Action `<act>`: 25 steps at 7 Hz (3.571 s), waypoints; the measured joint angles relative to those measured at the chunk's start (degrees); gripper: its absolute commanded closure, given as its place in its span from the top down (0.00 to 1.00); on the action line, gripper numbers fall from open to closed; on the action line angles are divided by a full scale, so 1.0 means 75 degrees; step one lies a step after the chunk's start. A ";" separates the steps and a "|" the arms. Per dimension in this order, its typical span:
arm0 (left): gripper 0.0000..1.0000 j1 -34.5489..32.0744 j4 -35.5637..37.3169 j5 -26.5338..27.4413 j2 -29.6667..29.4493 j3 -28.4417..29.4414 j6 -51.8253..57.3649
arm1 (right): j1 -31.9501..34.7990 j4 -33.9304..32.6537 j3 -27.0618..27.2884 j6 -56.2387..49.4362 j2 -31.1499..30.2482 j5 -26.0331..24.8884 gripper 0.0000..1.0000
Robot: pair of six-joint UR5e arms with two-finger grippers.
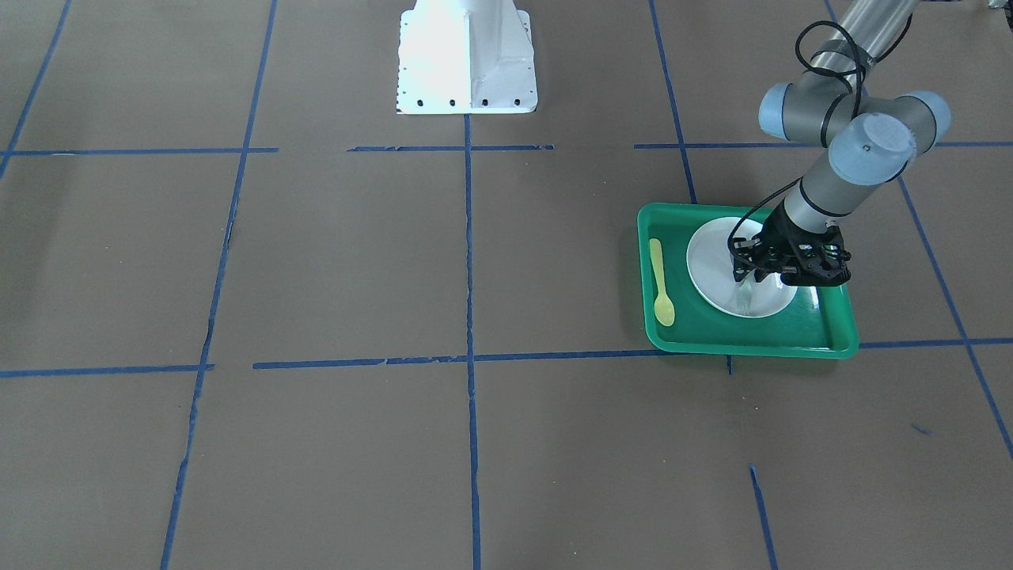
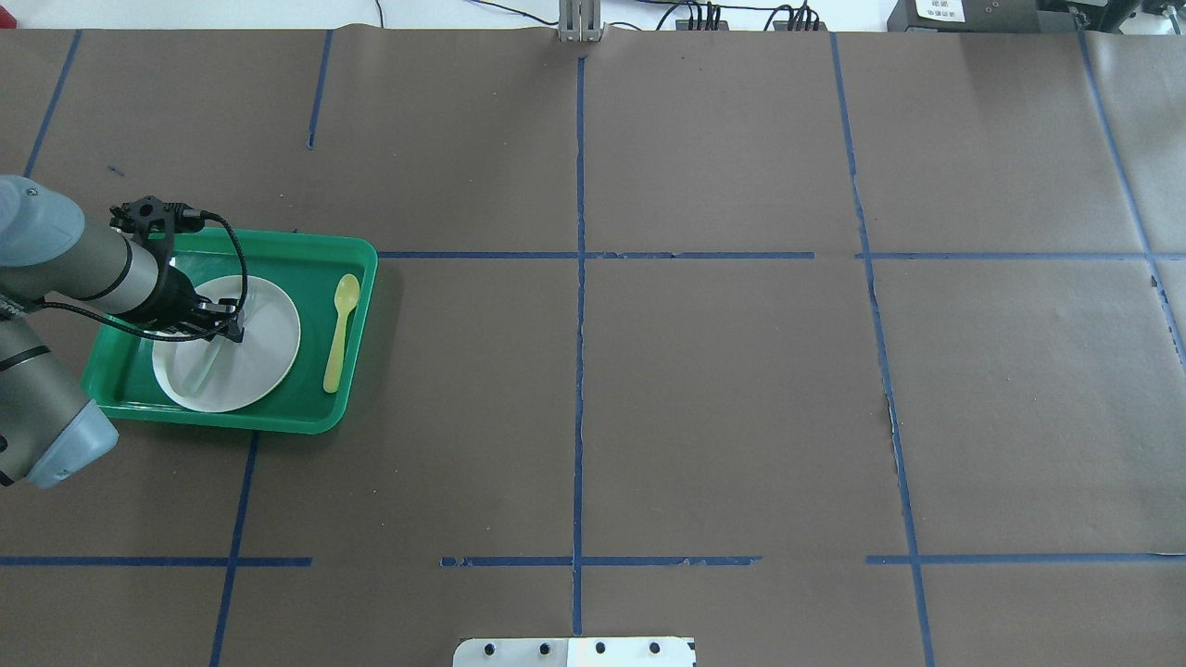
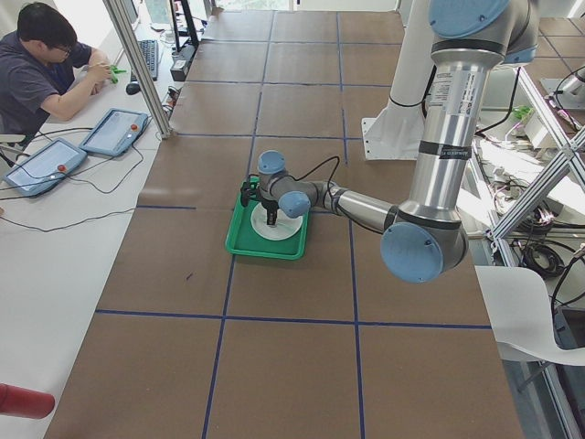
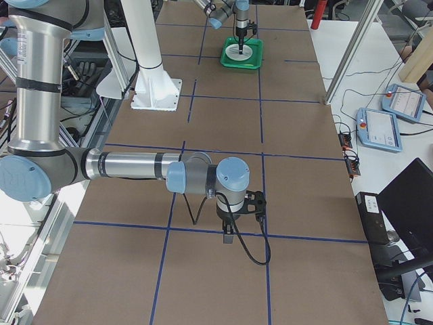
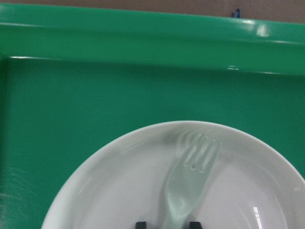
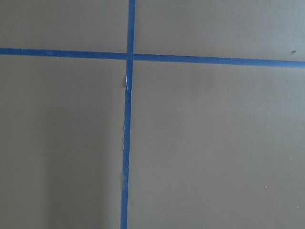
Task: Place fork
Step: 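Close the left gripper on the fork handle and lift it, then carry the fork off the plate and lower it onto the tray beside the plate, then open the left gripper and withdraw it away from the tray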
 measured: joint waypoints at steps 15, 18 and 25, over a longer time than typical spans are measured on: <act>1.00 -0.1040 -0.0014 -0.0063 0.0689 -0.0121 0.1733 | 0.0000 0.0000 -0.0003 0.0004 0.0000 0.0000 1.00; 1.00 -0.1206 -0.0011 -0.0074 0.0684 -0.0119 0.2023 | 0.0000 0.0000 0.0000 0.0000 0.0000 0.0000 1.00; 1.00 -0.3983 0.2216 -0.0660 0.0587 -0.0661 0.7196 | 0.0000 0.0000 0.0000 0.0000 0.0000 0.0000 1.00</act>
